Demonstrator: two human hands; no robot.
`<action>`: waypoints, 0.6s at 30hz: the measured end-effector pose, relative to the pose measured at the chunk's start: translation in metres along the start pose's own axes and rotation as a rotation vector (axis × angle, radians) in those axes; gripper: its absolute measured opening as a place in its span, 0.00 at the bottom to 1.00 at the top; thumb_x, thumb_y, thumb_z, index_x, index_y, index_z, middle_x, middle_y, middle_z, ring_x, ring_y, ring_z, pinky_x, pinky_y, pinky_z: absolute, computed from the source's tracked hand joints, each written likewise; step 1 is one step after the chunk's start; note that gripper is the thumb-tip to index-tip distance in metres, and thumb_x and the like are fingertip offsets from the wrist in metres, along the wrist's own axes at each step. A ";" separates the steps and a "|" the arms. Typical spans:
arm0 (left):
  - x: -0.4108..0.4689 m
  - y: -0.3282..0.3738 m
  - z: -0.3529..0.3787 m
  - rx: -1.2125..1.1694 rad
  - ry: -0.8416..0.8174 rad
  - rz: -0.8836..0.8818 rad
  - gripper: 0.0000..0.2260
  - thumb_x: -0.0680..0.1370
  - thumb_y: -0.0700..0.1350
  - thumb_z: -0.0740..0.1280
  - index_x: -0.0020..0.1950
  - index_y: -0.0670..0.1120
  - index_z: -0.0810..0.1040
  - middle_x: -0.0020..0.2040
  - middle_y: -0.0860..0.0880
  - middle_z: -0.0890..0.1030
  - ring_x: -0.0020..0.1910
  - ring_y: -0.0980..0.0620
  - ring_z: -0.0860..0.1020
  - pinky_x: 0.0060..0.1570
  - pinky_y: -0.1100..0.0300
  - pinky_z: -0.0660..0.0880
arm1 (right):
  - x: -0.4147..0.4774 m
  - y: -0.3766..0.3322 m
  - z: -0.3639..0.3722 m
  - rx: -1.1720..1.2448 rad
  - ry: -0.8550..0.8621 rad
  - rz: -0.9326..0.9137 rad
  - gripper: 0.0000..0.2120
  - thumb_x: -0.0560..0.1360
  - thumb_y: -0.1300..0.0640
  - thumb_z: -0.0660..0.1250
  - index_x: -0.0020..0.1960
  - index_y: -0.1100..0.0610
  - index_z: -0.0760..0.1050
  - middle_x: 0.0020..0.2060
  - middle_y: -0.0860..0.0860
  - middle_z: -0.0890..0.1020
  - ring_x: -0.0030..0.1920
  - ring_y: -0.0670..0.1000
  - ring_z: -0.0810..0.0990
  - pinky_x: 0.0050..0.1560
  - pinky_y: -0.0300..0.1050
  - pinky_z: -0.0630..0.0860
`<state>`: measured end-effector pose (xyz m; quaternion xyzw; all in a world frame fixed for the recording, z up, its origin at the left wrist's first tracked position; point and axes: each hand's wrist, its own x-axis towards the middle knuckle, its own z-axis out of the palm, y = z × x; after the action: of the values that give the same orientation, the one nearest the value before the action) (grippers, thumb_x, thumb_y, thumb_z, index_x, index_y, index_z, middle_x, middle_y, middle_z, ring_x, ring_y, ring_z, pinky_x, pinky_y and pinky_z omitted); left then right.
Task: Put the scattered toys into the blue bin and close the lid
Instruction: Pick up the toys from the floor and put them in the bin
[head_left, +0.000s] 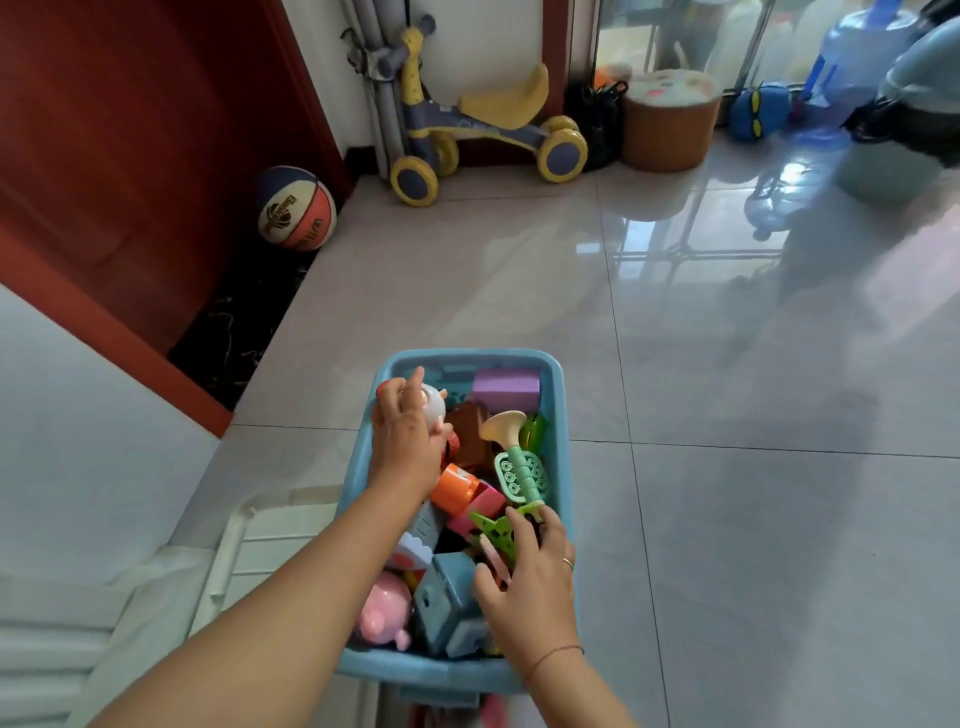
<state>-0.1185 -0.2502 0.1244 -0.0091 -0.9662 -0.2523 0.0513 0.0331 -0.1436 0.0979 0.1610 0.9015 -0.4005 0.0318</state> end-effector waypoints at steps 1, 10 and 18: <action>0.002 -0.002 0.002 -0.003 -0.003 -0.006 0.31 0.75 0.42 0.67 0.74 0.49 0.58 0.69 0.45 0.60 0.65 0.43 0.65 0.64 0.52 0.68 | -0.005 0.003 -0.001 0.014 0.023 -0.046 0.29 0.69 0.46 0.61 0.69 0.47 0.63 0.72 0.49 0.54 0.70 0.52 0.58 0.70 0.45 0.59; 0.023 0.004 0.023 0.055 -0.030 -0.036 0.31 0.78 0.43 0.64 0.76 0.49 0.51 0.74 0.43 0.53 0.70 0.42 0.59 0.66 0.50 0.66 | -0.014 0.030 0.018 -0.427 -0.087 -0.282 0.23 0.69 0.41 0.57 0.51 0.53 0.82 0.51 0.49 0.84 0.53 0.49 0.82 0.71 0.52 0.50; 0.053 0.004 0.068 0.292 -0.221 -0.058 0.32 0.81 0.53 0.51 0.76 0.46 0.34 0.78 0.46 0.38 0.76 0.45 0.37 0.68 0.40 0.30 | -0.010 0.049 0.032 -0.409 0.120 -0.444 0.23 0.78 0.44 0.45 0.44 0.48 0.79 0.49 0.45 0.84 0.56 0.47 0.72 0.70 0.48 0.54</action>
<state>-0.1779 -0.2141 0.0724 -0.0013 -0.9922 -0.1084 -0.0619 0.0559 -0.1384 0.0433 -0.0261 0.9768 -0.1977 -0.0779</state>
